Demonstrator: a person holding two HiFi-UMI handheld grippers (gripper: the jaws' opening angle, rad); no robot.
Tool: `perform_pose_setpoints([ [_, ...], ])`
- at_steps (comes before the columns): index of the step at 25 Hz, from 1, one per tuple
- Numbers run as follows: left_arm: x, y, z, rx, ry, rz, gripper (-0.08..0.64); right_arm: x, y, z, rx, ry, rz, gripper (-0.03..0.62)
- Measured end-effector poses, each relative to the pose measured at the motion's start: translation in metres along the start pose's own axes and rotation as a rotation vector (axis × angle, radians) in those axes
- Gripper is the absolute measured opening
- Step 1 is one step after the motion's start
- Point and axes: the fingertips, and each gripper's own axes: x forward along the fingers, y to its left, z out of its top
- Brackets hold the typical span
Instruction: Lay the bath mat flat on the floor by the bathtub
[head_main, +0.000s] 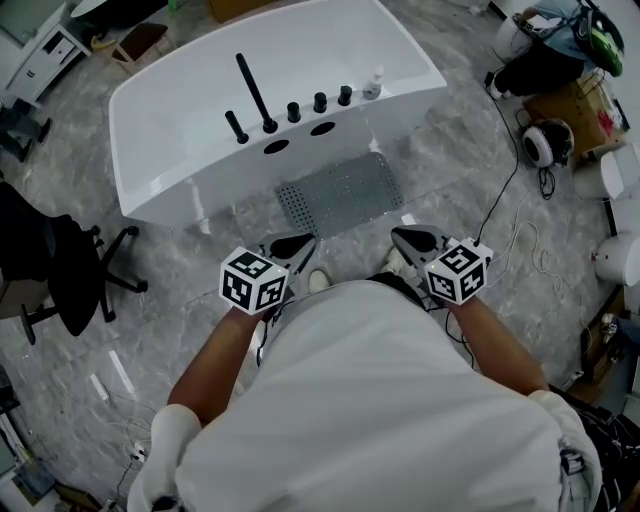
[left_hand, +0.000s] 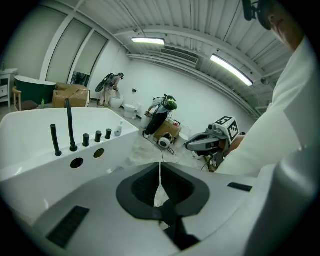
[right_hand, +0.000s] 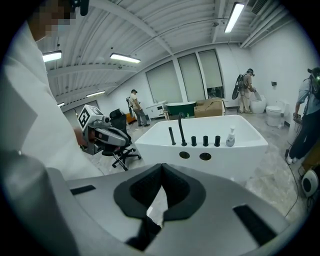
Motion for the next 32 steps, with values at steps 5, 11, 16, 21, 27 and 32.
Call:
perform_pose_setpoints([
  [5,-0.004,-0.002,-0.002,0.015,-0.002,-0.012,0.023,0.002,0.011,0.002,-0.027,0.015,0.003,0.009],
  [11,-0.007,0.000,-0.004,0.006,0.001,-0.010,0.023,0.003,0.015,0.015,-0.047,0.009,0.006,0.009],
  [16,-0.002,-0.003,-0.003,0.023,0.018,-0.022,0.025,0.002,0.014,0.018,-0.046,0.009,0.008,0.009],
  [21,0.004,-0.002,-0.004,0.012,0.026,-0.022,0.025,0.004,0.011,0.017,-0.053,0.010,0.015,0.009],
  [27,0.009,0.002,-0.010,0.009,0.036,-0.017,0.025,0.007,0.009,0.012,-0.060,0.012,0.011,0.008],
  [32,0.012,0.007,-0.011,0.031,0.047,-0.008,0.025,0.011,0.007,0.009,-0.053,0.013,0.004,0.008],
])
